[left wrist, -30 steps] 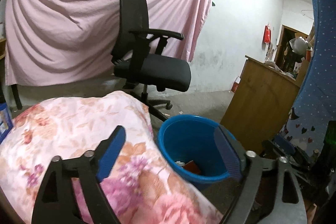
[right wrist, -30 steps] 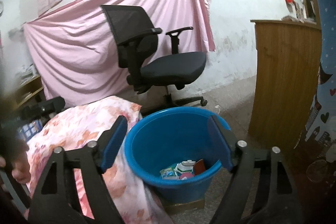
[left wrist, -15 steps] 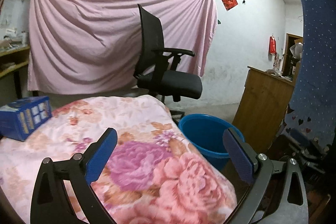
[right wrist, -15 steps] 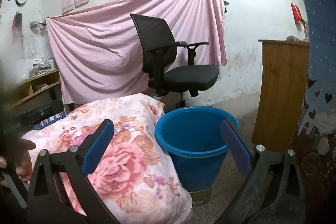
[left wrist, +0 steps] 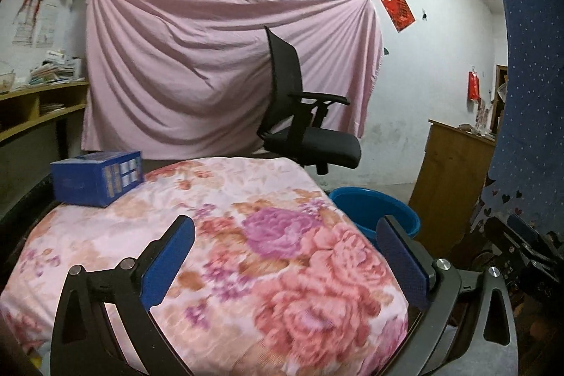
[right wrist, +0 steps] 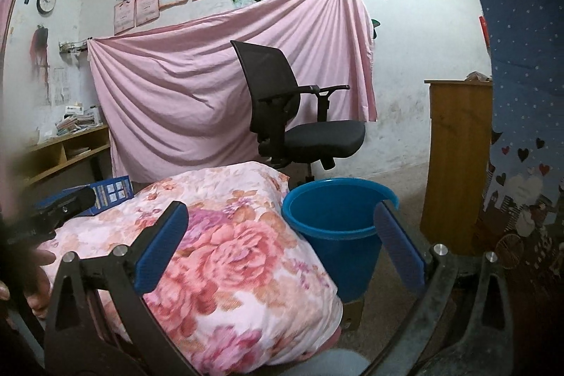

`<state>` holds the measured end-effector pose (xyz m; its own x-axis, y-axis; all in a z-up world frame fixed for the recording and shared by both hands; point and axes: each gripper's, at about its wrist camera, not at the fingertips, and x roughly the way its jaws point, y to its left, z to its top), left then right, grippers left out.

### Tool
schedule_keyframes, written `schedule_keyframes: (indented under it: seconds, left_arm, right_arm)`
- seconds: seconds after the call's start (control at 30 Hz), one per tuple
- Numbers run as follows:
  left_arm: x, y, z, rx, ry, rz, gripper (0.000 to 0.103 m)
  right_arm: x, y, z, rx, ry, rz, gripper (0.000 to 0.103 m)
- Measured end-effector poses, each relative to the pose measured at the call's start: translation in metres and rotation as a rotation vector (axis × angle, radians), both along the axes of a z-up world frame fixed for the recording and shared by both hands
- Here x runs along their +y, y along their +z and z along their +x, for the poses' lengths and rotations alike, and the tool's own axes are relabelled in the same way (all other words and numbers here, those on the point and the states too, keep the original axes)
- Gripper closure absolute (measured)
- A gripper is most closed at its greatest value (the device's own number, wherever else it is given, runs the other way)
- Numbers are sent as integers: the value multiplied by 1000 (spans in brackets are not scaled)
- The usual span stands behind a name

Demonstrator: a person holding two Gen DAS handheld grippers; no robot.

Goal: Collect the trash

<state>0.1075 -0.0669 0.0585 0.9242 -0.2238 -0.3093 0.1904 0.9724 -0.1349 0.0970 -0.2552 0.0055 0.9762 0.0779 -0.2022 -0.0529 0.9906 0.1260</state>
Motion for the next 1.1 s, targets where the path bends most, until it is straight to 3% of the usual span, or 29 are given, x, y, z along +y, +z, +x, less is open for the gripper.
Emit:
schedule_keyframes:
  seconds: [0.33, 0.63, 1.1]
  left_arm:
    - [28, -16, -49, -35, 102, 5, 2]
    - [41, -34, -83, -67, 130, 38, 2]
    - [50, -58, -100, -46, 146, 46, 2]
  right_arm:
    - [26, -10, -45, -29, -34, -7, 0]
    - [51, -20, -75, -47, -69, -53, 0]
    - [67, -34, -87, -41, -66, -105, 0]
